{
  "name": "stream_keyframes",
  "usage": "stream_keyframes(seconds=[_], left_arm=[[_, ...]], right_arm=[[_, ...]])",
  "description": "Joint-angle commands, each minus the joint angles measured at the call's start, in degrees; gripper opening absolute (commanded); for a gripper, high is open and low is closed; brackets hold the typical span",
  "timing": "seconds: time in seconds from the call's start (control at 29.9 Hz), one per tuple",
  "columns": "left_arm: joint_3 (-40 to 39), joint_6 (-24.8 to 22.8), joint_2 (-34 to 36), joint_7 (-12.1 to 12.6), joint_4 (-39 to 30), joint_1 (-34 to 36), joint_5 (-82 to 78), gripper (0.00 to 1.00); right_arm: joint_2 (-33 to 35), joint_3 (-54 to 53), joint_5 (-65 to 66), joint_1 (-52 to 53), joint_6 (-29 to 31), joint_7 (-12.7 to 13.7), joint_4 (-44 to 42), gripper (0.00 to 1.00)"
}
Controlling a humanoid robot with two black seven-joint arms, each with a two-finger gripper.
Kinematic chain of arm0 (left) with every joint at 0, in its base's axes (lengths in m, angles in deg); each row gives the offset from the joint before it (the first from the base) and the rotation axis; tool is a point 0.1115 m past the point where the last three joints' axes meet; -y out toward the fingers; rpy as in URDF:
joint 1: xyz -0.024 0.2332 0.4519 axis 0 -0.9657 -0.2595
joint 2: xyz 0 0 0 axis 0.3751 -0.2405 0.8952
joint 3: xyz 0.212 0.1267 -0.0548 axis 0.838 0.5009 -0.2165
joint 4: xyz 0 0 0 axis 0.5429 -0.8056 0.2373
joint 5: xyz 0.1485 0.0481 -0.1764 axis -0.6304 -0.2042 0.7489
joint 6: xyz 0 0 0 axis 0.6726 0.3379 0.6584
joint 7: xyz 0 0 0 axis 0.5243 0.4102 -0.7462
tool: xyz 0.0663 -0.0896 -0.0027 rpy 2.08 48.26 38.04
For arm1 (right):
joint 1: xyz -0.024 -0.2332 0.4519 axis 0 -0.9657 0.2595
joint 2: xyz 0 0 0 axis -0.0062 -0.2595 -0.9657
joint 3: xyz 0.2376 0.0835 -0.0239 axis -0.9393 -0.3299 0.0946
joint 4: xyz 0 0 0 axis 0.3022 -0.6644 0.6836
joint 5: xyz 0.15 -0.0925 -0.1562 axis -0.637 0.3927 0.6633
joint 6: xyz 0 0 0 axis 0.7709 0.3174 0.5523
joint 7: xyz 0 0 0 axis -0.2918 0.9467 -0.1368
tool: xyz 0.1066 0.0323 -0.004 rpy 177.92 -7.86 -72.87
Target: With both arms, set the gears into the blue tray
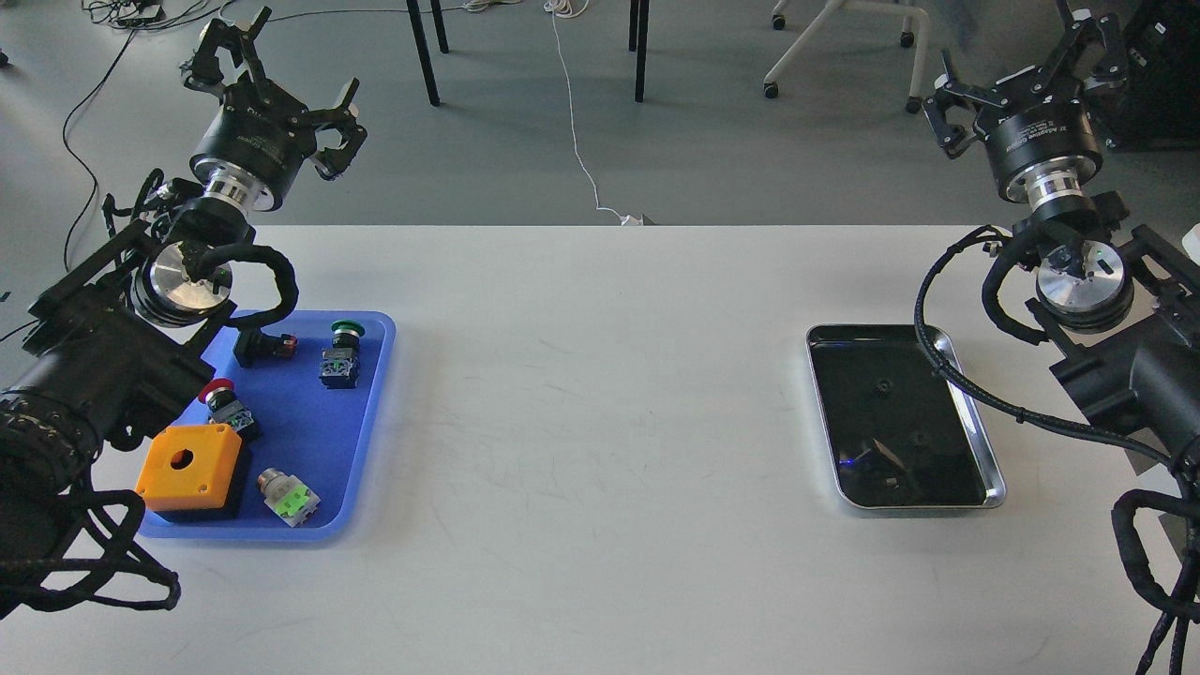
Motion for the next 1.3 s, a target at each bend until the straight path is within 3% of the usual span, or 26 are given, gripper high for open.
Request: stream_keyframes(seconds=[0.0,0.33,0.64,0.77,0.94,1.17,1.27], left_arm=[[-0.33,0.0,0.28,-0.08,0.01,-0.17,0.13,0.98],[0.1,0.0,0.55,0.28,0.62,0.44,-0.39,0.98],[0.02,0.0,2.39,0.01,0.62,0.44,-0.39,0.98],[0.02,0.0,3.01,-0.16,0.62,0.44,-0.31,0.98],[-0.25,0.0,3.8,-0.08,0.71,0.36,-0.13,0.98],[-0.69,0.0,5.38,-0.16,0.71,0.09,0.22,0.98],[-0.69,0.0,6.52,-0.08,0.71,0.0,0.22,0.98]], right_arm=[[0.13,0.6,-0.07,0.09,0.03,0.01,0.05,0.99],[5.22,6.55,0.01,5.17,-0.15,-0.08,0.13,0.99],[9.1,36.15,0.54,23.44,-1.02,-1.4,1.19,0.99],[8.13,52.5,3.43,33.55,-4.71,-1.23,2.93,0.99],[6.82,70.44,8.0,44.01,-4.9,-1.05,8.56,0.99],[1.99,83.72,19.07,52.02,-5.25,-0.87,12.34,0.99],[-0.83,92.58,27.23,57.02,-4.55,-0.61,18.65,0.99]])
